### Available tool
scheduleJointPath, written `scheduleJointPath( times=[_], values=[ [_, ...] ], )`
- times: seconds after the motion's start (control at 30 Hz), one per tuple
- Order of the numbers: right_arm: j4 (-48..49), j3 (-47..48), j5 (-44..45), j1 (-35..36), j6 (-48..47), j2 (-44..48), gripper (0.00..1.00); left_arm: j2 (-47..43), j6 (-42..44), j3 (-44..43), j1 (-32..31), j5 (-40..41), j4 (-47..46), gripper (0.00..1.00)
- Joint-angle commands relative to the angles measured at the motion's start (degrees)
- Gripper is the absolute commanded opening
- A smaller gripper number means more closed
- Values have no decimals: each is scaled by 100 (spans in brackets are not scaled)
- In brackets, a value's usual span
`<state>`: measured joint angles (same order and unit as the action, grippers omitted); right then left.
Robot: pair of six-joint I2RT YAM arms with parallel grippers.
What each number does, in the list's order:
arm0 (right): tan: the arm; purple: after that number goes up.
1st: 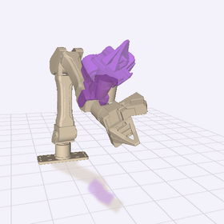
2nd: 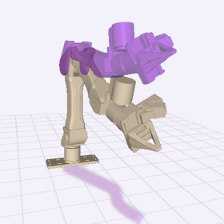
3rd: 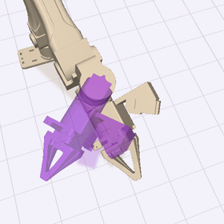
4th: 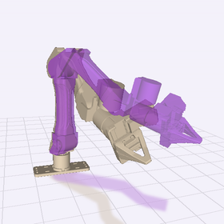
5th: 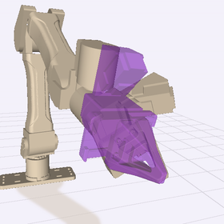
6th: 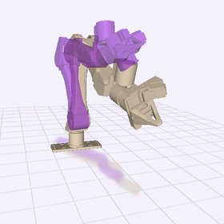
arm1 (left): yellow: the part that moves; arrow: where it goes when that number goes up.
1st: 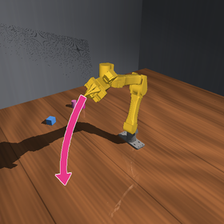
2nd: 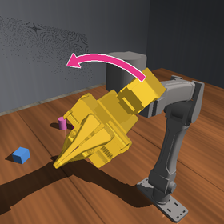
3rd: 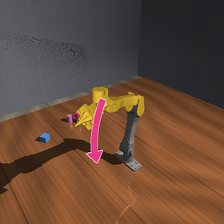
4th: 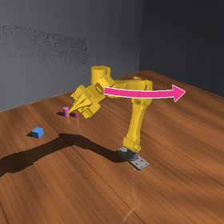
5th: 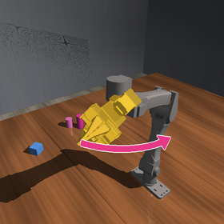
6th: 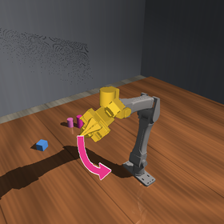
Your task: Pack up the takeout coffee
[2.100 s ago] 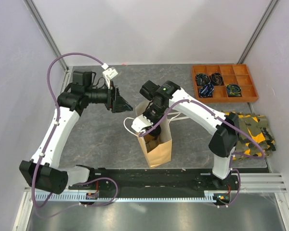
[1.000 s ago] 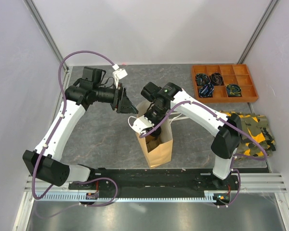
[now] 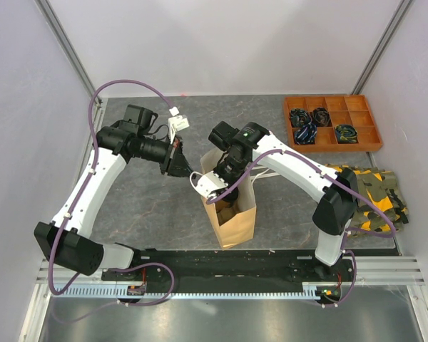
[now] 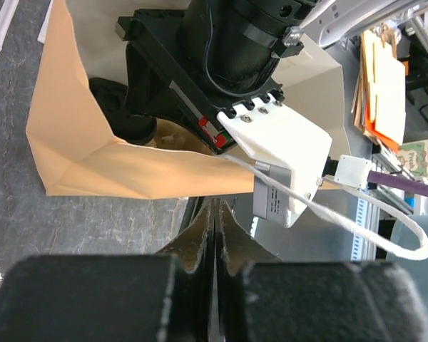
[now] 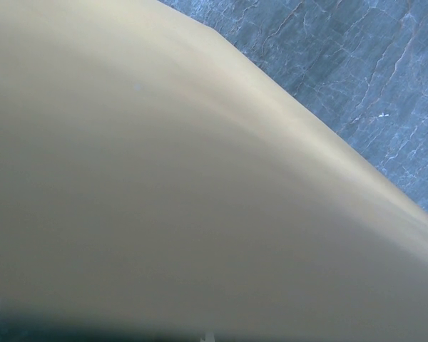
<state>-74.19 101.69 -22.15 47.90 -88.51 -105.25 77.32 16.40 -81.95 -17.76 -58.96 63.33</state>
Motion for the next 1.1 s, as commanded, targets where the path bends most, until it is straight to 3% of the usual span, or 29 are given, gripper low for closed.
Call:
scheduleJointPath(
  times=[0.0, 0.1, 0.33, 0.47, 0.73, 1.07],
  values=[
    [-16, 9, -114, 9, -166, 224, 3, 116, 171, -294, 342, -281, 30, 25],
    [-16, 26, -114, 0, -193, 198, 3, 266, -146, -681, 545, -660, 74, 48],
    [-16, 44, -70, 9, -193, 172, 3, 424, -620, -1559, 607, -1345, 83, 52],
    [-16, 26, -52, 9, -184, 163, 3, 477, -805, -1693, 502, -1443, 109, 60],
    [-7, 18, -35, 9, -184, 163, 3, 486, -147, -1385, -34, -697, 715, 64],
    [19, 0, -8, 9, -193, 163, 4, 451, 205, -963, -193, -248, 1006, 63]
  ],
)
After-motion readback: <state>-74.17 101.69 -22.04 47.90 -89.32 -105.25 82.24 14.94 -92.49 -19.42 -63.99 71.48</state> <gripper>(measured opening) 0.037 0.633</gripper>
